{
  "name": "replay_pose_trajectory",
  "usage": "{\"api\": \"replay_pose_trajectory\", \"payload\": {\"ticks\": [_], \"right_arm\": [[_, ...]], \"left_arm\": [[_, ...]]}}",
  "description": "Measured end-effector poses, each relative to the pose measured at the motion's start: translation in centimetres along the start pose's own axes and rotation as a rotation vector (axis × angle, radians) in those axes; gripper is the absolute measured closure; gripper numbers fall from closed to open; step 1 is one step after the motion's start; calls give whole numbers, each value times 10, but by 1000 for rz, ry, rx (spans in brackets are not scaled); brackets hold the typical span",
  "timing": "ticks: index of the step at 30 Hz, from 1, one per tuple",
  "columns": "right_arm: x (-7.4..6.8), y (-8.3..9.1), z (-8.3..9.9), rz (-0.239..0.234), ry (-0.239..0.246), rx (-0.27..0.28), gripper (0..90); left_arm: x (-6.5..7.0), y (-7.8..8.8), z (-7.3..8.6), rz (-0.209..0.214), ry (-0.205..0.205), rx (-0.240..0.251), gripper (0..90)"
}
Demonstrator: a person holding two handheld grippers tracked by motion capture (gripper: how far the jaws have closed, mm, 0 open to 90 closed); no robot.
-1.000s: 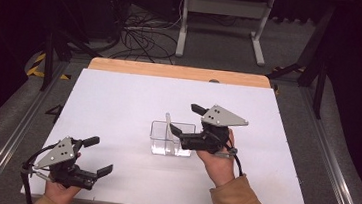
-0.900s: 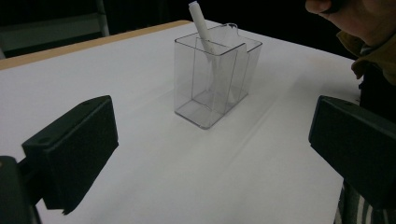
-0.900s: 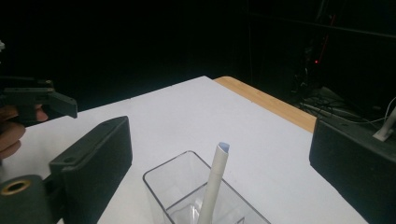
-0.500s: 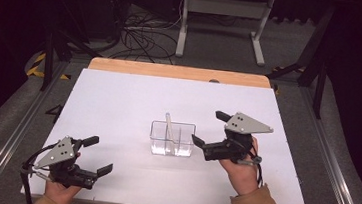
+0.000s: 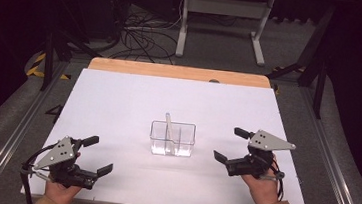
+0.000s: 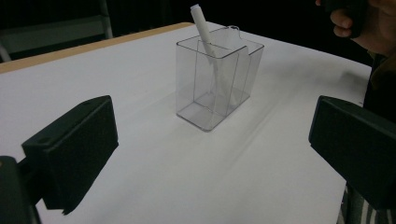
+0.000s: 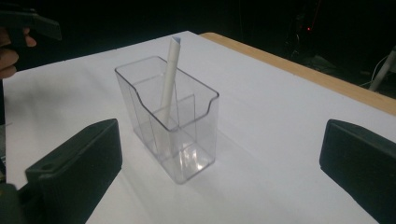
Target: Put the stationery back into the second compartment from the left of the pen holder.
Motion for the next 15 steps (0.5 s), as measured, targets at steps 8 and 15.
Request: {"api": "replay_pose_trajectory", "payload": {"ticks": [8,15], "right_arm": [[12,14,35,5,-16,1,0],[20,20,64,22,-54,-20,0]], "left_arm": [[1,0,0,-5,1,7,21],[2,0,0,-9,2,10,19]]}}
Point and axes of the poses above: each handheld gripper's, and its own axes: y roughly backward along the jaws, z roughly out of its underside, x roughly to its right, the point moved 1 cm from there along -y, roughly forward along the jaws, and after that the axes turned 4 degrees about -y, right-handed, at the moved point
